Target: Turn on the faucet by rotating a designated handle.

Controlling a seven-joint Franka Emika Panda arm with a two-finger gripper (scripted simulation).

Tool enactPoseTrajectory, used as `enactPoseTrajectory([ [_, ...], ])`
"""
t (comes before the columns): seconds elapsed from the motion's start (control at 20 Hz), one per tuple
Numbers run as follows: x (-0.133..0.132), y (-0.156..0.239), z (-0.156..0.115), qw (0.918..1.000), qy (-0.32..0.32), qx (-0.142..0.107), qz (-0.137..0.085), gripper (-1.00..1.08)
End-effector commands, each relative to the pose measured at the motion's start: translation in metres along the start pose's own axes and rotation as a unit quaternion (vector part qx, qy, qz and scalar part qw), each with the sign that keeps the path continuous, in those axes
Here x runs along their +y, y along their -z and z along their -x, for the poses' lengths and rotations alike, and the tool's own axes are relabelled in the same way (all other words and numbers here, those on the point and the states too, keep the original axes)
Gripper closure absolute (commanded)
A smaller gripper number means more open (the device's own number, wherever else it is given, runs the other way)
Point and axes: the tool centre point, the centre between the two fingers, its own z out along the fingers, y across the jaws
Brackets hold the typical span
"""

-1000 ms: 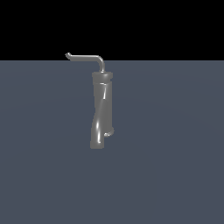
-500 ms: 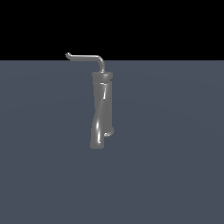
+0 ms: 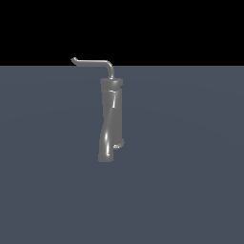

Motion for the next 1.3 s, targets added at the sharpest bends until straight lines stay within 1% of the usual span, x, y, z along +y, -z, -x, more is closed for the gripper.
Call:
enactPoseTrajectory([
  [0.0,-0.007,-0.004,-0.010,0.9996,-0.029,-0.001,0.001,1.08],
  [0.3,-0.023,-0.016,-0.032,0.9953,-0.097,-0.001,0.003,1.08],
  [0.6,-0.039,-0.030,-0.053,0.9864,-0.164,-0.002,0.006,1.08],
  [0.9,-0.057,-0.046,-0.073,0.9730,-0.230,-0.002,0.009,1.08],
  [1.25,-0.077,-0.068,-0.095,0.9519,-0.306,-0.002,0.012,1.08],
])
